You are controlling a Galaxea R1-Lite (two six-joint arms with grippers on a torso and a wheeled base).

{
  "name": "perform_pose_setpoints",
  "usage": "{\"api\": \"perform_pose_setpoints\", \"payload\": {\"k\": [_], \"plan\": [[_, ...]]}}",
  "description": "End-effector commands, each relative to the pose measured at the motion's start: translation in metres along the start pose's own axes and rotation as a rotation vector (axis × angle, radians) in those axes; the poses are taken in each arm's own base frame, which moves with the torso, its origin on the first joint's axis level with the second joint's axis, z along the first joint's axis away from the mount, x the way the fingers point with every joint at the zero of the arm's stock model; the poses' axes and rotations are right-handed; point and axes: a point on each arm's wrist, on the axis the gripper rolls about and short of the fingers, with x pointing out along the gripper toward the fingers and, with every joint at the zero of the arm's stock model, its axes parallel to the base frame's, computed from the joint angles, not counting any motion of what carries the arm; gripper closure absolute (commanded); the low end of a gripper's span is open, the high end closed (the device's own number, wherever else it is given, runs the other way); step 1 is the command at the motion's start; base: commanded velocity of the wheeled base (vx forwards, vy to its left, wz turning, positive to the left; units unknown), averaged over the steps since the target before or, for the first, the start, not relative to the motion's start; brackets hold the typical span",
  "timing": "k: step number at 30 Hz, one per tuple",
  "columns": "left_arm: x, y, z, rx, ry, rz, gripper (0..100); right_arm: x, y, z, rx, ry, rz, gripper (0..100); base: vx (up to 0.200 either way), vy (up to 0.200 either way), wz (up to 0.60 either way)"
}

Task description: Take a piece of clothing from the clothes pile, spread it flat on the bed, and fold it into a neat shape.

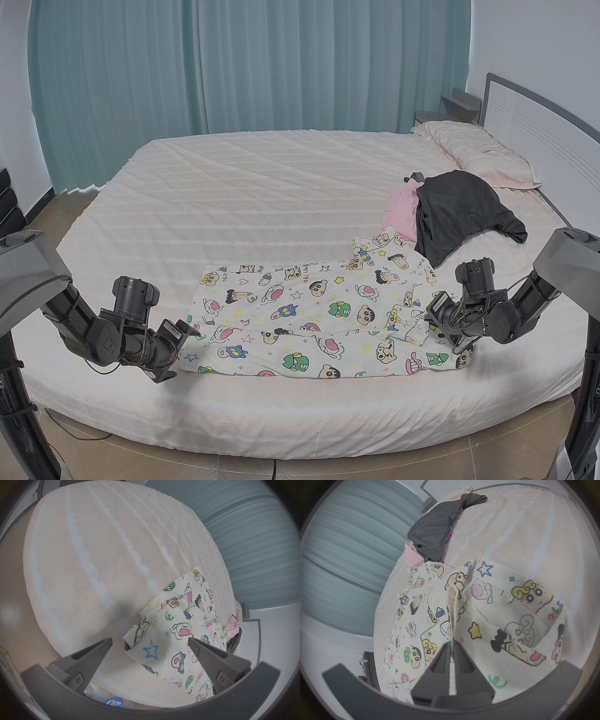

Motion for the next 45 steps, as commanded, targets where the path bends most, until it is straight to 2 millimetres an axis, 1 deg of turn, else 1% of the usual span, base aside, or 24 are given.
{"api": "perform_pose_setpoints", "payload": {"k": [1,3,6,9,14,16,17,22,25,29,30,32,34,38,43,45], "plan": [[0.0,0.001,-0.001,0.0,0.003,0.002,0,-0.026,0.014,0.006,-0.007,-0.024,0.034,100,0.0,0.0,0.0],[0.0,0.001,-0.001,0.0,0.003,0.002,0,-0.039,0.02,0.008,-0.016,-0.026,0.04,100,0.0,0.0,0.0],[0.0,0.001,-0.001,0.0,0.005,0.001,0,-0.057,0.03,0.005,-0.04,-0.011,0.044,100,0.0,0.0,0.0],[0.0,0.001,-0.001,0.0,0.003,-0.002,0,-0.069,0.035,0.002,-0.071,0.003,0.039,100,0.0,0.0,0.0],[0.0,0.002,-0.001,0.002,-0.002,-0.014,0,-0.088,0.037,-0.006,-0.099,0.004,0.03,100,0.0,0.0,0.0],[0.0,0.002,-0.001,0.002,-0.004,-0.017,0,-0.09,0.036,-0.007,-0.103,-0.001,0.025,100,0.0,0.0,0.0],[0.0,0.003,-0.002,0.005,-0.004,-0.017,0,-0.097,0.036,-0.013,-0.12,0.001,0.02,100,0.0,0.0,0.0],[0.0,0.003,-0.002,0.005,-0.004,-0.018,0,-0.106,0.031,-0.03,-0.159,0.03,0.004,100,0.0,0.0,0.0],[0.0,0.003,-0.002,0.005,-0.004,-0.018,0,-0.105,0.026,-0.04,-0.174,0.035,-0.022,100,0.0,0.0,0.0],[0.0,0.003,-0.002,0.005,-0.004,-0.018,0,-0.106,0.022,-0.048,-0.186,0.056,-0.038,100,0.0,0.0,0.0],[0.0,0.003,-0.002,0.005,-0.004,-0.018,0,-0.108,0.021,-0.05,-0.19,0.061,-0.039,0,0.0,0.0,0.0],[0.0,0.003,-0.002,0.005,-0.004,-0.018,0,-0.113,0.018,-0.056,-0.204,0.075,-0.04,0,0.0,0.0,0.0],[0.0,0.003,-0.002,0.005,-0.004,-0.018,0,-0.125,0.017,-0.062,-0.22,0.085,-0.021,0,0.0,0.0,0.0],[0.0,0.003,-0.002,0.005,-0.004,-0.018,0,-0.139,0.021,-0.063,-0.228,0.076,0.017,0,0.0,0.0,0.0],[0.0,0.003,-0.002,0.005,-0.004,-0.018,0,-0.132,0.022,-0.057,-0.213,0.076,0.017,0,0.0,0.0,0.0],[0.0,0.003,-0.002,0.005,-0.004,-0.018,0,-0.122,0.026,-0.058,-0.214,0.091,0.018,0,0.0,0.0,0.0]]}}
